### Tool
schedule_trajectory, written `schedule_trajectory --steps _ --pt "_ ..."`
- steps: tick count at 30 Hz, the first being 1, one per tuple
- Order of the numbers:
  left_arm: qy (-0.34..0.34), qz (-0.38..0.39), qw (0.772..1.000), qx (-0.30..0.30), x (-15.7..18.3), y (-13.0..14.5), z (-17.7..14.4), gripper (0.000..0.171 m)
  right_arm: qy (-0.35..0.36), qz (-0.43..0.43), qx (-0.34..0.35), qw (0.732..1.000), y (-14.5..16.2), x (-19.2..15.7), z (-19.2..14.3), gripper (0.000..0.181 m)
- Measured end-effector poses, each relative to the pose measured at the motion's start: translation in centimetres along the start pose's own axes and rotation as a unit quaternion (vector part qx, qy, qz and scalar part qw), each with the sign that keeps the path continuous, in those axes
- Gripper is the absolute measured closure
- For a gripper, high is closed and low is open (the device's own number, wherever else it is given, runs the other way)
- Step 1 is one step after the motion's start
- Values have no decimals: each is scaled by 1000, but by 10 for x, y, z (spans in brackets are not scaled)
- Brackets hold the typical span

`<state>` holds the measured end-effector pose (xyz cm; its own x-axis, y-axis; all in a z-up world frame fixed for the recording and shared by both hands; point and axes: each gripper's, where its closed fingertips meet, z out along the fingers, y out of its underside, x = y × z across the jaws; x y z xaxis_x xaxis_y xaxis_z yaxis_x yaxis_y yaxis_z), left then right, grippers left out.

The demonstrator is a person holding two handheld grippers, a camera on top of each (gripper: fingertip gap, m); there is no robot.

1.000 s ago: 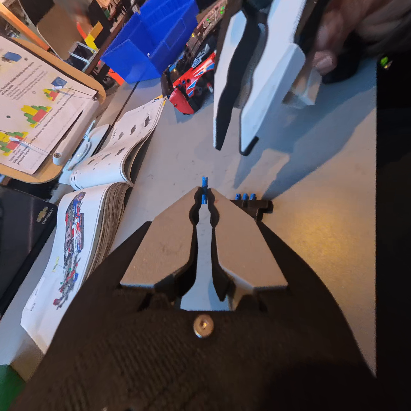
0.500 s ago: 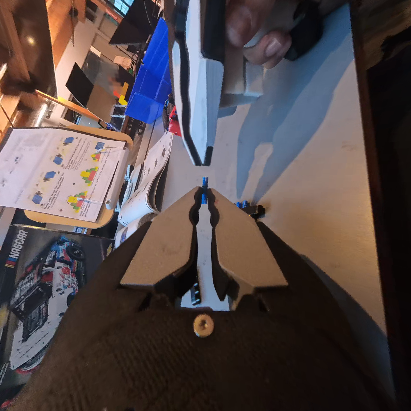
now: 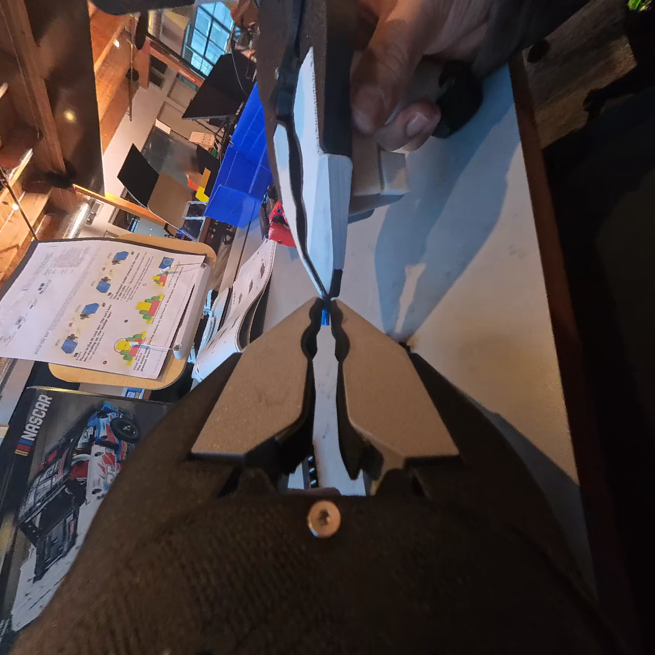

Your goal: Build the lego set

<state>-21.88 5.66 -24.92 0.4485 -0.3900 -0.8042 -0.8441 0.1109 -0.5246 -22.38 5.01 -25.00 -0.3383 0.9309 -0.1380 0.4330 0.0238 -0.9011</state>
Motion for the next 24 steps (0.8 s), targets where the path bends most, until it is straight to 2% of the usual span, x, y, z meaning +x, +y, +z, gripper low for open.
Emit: schedule_trajectory --steps 3,5,7,9,12,16,21,24 --pt "11 -33 999 1 -5 4 -4 171 22 2 1 1000 0 6 -1 177" --pt "52 -67 996 0 -6 13 -9 171 36 7 -3 999 2 12 -4 177" --pt "107 -104 987 -54 -5 37 -11 171 52 19 -4 998 4 20 -8 177" --pt "156 -135 973 -107 0 58 -14 163 57 29 2 998 3 24 -11 177" --pt "244 -157 945 -149 23 69 -22 171 64 39 7 997 3 28 -15 177" --pt "278 -160 939 -120 40 47 -17 171 71 40 10 997 1 30 -17 177" --pt "286 -190 936 -80 53 9 15 171 84 35 7 996 1 32 -21 177" --pt "300 -201 929 -82 53 0 18 171 105 34 -3 994 6 38 -27 177"
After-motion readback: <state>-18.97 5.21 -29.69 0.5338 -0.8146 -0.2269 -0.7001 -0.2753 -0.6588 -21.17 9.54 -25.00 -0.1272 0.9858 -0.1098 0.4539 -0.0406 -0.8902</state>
